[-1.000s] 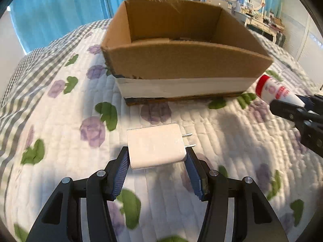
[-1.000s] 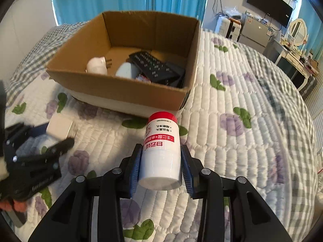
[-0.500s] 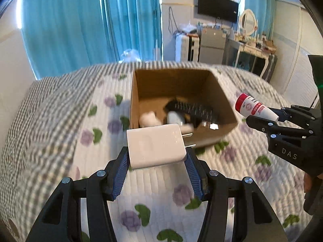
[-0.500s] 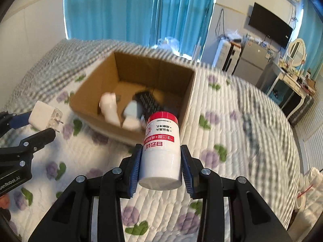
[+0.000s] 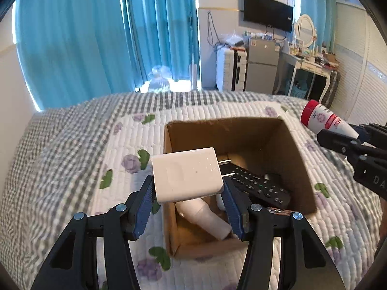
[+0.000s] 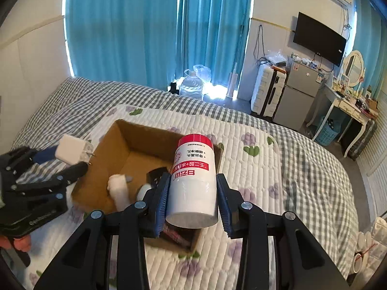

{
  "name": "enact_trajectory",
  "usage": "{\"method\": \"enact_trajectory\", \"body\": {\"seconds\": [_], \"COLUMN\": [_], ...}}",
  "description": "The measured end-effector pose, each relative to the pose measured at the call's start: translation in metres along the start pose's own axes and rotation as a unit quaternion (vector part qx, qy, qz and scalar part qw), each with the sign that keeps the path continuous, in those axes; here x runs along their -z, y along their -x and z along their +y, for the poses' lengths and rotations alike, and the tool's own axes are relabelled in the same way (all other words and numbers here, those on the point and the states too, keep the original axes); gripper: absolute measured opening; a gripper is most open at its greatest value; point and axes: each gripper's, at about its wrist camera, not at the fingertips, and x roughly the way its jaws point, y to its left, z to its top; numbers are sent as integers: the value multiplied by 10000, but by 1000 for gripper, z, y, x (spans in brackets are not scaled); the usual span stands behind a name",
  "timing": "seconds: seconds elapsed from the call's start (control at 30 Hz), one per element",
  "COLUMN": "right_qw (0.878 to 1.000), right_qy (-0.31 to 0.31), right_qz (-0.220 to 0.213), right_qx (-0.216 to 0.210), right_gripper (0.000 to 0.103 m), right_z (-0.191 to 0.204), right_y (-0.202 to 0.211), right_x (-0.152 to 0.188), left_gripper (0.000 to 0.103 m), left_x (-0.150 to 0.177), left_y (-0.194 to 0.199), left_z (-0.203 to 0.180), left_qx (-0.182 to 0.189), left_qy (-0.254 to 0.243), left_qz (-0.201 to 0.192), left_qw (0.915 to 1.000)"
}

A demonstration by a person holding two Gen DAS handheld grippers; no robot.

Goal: Organize rigid objects
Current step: 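Drop the bottle into the box with right gripper while left drops the charger block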

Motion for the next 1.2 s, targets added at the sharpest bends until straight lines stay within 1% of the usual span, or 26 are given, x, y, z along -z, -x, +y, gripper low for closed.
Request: {"method": "enact_trajectory", "body": {"seconds": [0.03, 0.17, 0.27, 0.3, 0.33, 0.4, 0.6, 0.67, 0.83, 0.87, 0.9, 0.93, 1.0, 1.1, 1.2], "right_qw": [10000, 9998, 9996, 9995, 9994, 9992, 9993, 9994, 9989, 9986, 9988, 9991, 9994, 9993, 9990], "right_qy": [-35, -118, -107, -104, -97, -64, 6, 10, -234, -293, -310, -309, -317, -376, -352], "right_qz": [25, 148, 235, 262, 293, 364, 346, 318, 262, 310, 280, 201, 98, -9, -241], "right_qx": [-31, -113, -147, -154, -163, -154, -163, -151, -316, -304, -264, -202, -127, 4, 150], "right_gripper": [36, 36, 36, 36, 36, 36, 36, 36, 37, 39, 44, 46, 46, 46, 46], "right_z": [-2, -7, -7, -7, -6, -5, 1, 4, 3, 2, 0, -2, -6, -13, -15], "right_y": [-10, -42, -63, -68, -72, -80, -90, -94, -105, -104, -101, -94, -75, -36, 15], "right_x": [-2, 0, 5, 7, 9, 12, 5, 1, -6, -5, -5, -5, -5, -7, -10], "left_gripper": [56, 56, 56, 57, 58, 63, 63, 63, 63, 63, 63, 63, 63, 63, 63], "left_x": [0, 7, 14, 15, 15, 16, 11, 11, 12, 11, 10, 9, 7, 3, -2], "left_y": [-12, -36, -50, -51, -51, -49, -44, -42, -26, -20, -15, -7, 8, 48, 85], "left_z": [-2, -11, -15, -17, -20, -24, -12, -6, -7, -7, -6, -5, -5, -4, -1], "left_qx": [22, 53, 106, 65, 51, 156, 161, 265, 288, 308, 312, 329, 302, 255, 200], "left_qy": [-22, -223, -334, -404, -490, -592, -449, -348, -322, -305, -282, -260, -248, -246, -232], "left_qz": [57, 131, 178, 142, 122, 91, -7, -33, -150, -188, -207, -249, -329, -596, -846], "left_qw": [10000, 9997, 9992, 9991, 9987, 9981, 9989, 9990, 9990, 9989, 9989, 9988, 9987, 9976, 9959]}}
